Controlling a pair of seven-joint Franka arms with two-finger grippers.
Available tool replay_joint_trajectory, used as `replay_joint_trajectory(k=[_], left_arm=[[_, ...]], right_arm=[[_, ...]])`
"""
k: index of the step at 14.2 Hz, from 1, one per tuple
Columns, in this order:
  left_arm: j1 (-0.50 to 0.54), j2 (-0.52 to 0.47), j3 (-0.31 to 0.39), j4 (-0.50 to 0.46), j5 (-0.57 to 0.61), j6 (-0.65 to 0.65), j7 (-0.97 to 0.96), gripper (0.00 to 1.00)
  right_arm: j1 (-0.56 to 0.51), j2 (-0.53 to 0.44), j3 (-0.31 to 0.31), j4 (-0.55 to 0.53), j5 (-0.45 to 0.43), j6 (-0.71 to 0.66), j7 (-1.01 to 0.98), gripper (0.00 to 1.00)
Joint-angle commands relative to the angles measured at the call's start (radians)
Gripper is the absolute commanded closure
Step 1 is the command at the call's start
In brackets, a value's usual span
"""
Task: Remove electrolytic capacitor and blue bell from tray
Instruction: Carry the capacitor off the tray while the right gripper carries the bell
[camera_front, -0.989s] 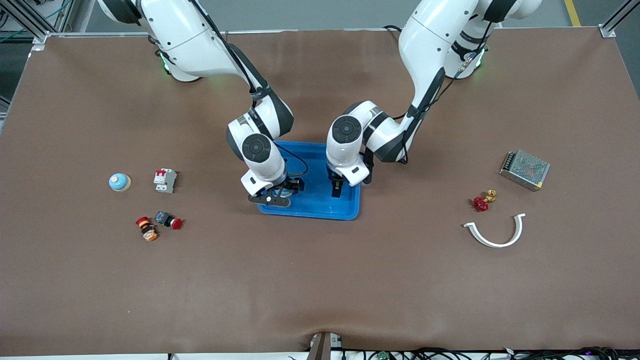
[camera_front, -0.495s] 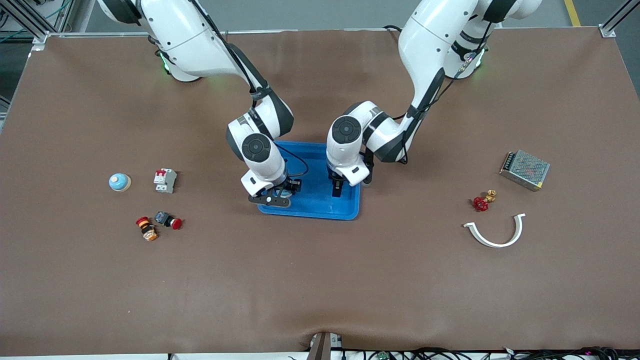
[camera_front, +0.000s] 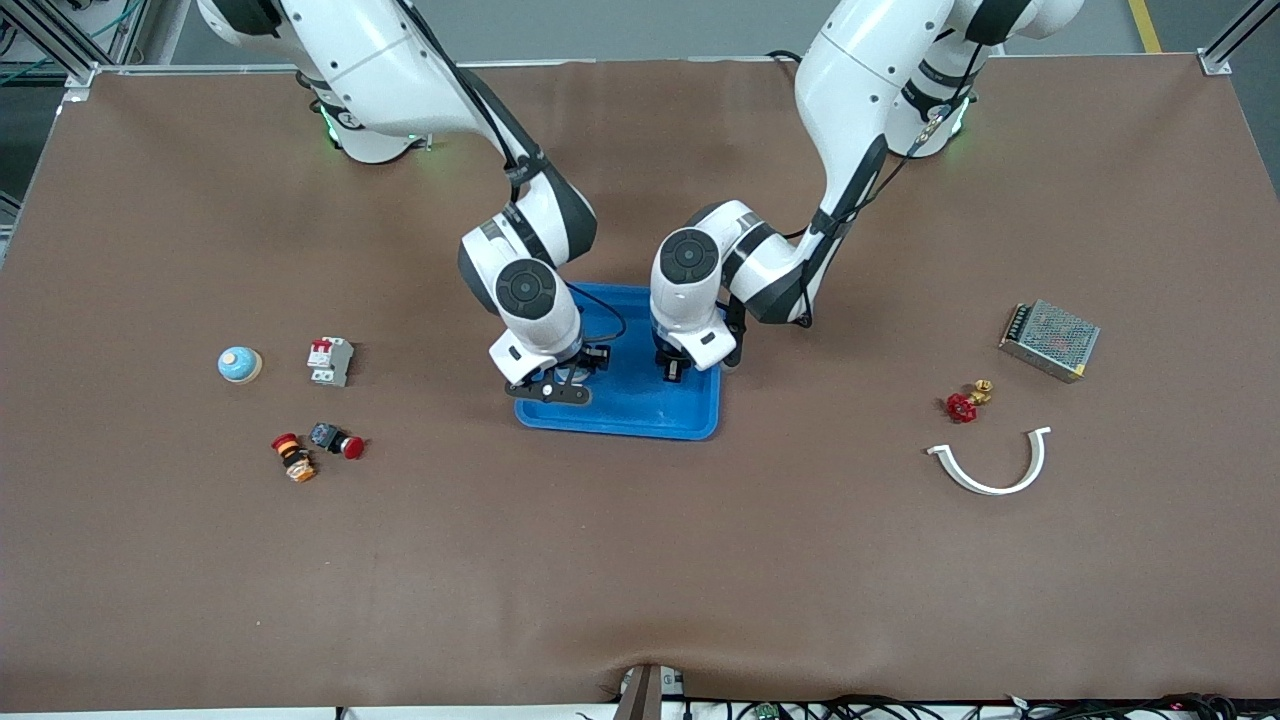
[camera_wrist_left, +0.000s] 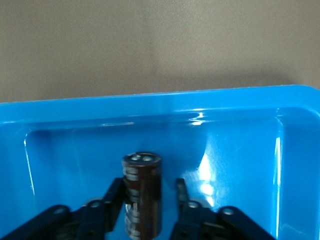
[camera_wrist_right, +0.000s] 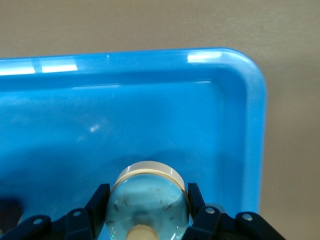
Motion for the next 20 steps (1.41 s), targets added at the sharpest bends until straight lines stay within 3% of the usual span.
replay_joint_trajectory(k=[1, 4, 6, 10, 15, 17, 20], left_arm=[[-0.011, -0.006, 0.009, 0.010, 0.034, -0.011, -0.014, 1.00], [-0.010, -0.015, 0.010, 0.014, 0.035, -0.022, 0.011, 1.00], [-0.004, -0.035, 0.007, 0.033, 0.047, -0.100, 0.054, 1.00], [0.021, -0.101, 0.003, 0.051, 0.032, -0.207, 0.237, 1.00], [0.067, -0.184, -0.002, 0.017, -0.008, -0.260, 0.627, 1.00], [0.093, -0.199, -0.002, -0.010, -0.008, -0.263, 0.826, 1.00], [0.130, -0.212, -0.002, -0.033, -0.008, -0.367, 1.154, 1.00]], right_arm=[[-0.001, -0.117, -0.009, -0.021, -0.011, -0.115, -0.017, 0.61], [-0.020, -0.199, -0.016, -0.047, -0.051, -0.189, -0.178, 0.62], [-0.073, -0.255, -0.017, -0.082, -0.097, -0.220, -0.292, 0.64], [-0.198, -0.330, -0.017, -0.163, -0.103, -0.219, -0.574, 0.64], [-0.313, -0.344, -0.017, -0.208, -0.108, -0.200, -0.868, 0.64], [-0.355, -0.347, -0.017, -0.255, -0.108, -0.138, -0.958, 0.64], [-0.387, -0.345, -0.017, -0.337, -0.109, -0.023, -1.022, 0.64]])
